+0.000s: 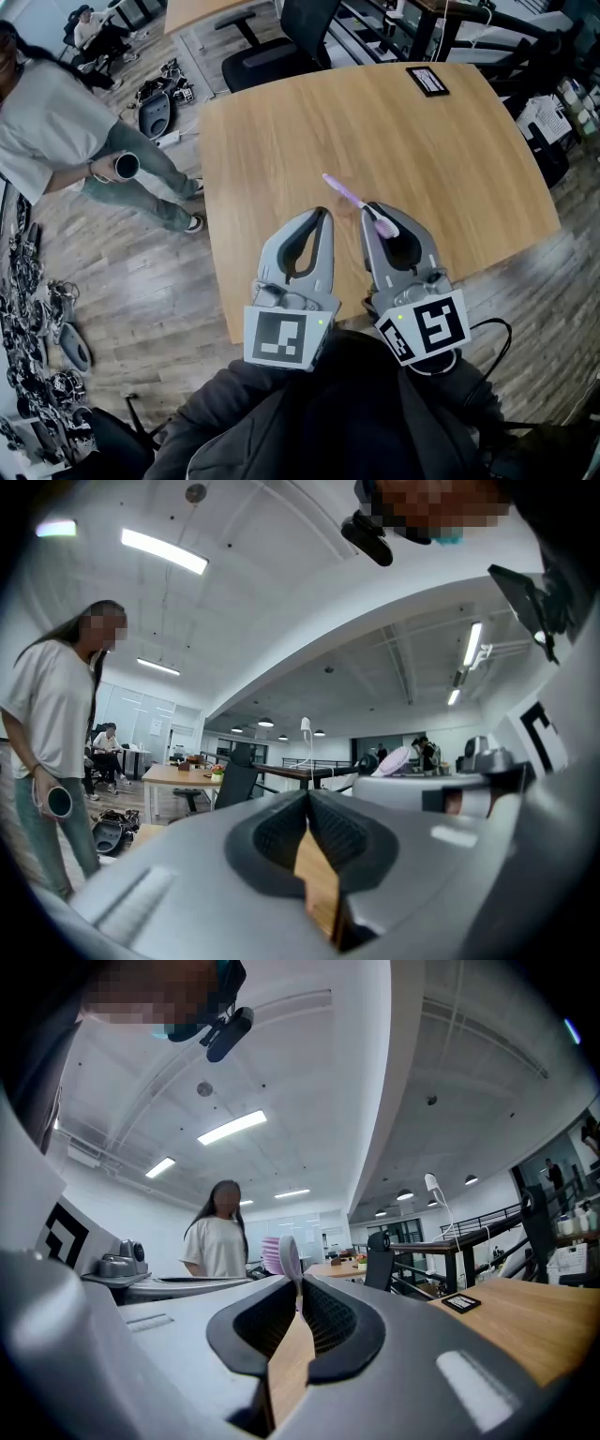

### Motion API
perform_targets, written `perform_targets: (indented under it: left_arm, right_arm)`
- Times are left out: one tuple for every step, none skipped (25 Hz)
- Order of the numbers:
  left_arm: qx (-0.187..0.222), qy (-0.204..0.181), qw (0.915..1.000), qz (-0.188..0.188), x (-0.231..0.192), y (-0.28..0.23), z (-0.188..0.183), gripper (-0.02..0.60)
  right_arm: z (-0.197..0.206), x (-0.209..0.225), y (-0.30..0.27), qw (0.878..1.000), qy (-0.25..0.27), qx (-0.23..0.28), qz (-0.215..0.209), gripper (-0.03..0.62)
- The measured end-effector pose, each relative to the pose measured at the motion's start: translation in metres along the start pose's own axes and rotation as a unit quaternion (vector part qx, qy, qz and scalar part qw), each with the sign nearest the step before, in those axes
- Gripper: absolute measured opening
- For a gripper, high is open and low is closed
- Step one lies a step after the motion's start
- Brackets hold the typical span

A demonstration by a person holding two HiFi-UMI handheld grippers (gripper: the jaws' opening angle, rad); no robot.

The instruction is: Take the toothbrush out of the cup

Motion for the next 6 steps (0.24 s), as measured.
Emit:
perform_targets:
  left_arm:
    - [0.0, 0.001, 1.0, 0.0, -0.0006, 0.0012, 0.0004, 0.008]
    - [0.0, 0.001, 1.0, 0.0, -0.0012, 0.0026, 0.0008, 0.007]
    - [0.0, 0.002, 1.0, 0.0, -0.0018, 0.0039, 0.0012, 0.007]
    - [0.0, 0.002, 1.0, 0.0, -0.0024, 0.0052, 0.0015, 0.008]
    - [0.001, 0.002, 1.0, 0.0, -0.0029, 0.0065, 0.0018, 0.007]
    - [0.001, 0.002, 1.0, 0.0, -0.0035, 0.0077, 0.002, 0.008]
  right_arm:
    - [0.0003, -0.0013, 0.0001, 1.0, 0.0, 0.0, 0.0, 0.025]
    - [0.0007, -0.0027, 0.0003, 1.0, 0.001, 0.0, -0.001, 0.025]
    - [0.0011, -0.0042, 0.0005, 1.0, 0.001, 0.0, -0.001, 0.025]
    - [0.0014, -0.0055, 0.0007, 1.0, 0.002, 0.0, -0.002, 0.025]
    - [0.0017, -0.0069, 0.0009, 1.0, 0.003, 0.0, -0.002, 0.025]
    - [0.002, -0.0083, 0.0011, 1.0, 0.004, 0.0, -0.002, 0.025]
Point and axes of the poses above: the fingertips, and each gripper's own axes: y backward along the fingers, x to its right, z out of its underside, the point moved 3 cm from there along y, backward along the fingers, and after that the axes turned 1 degree about -y, right-handed, at the moved point
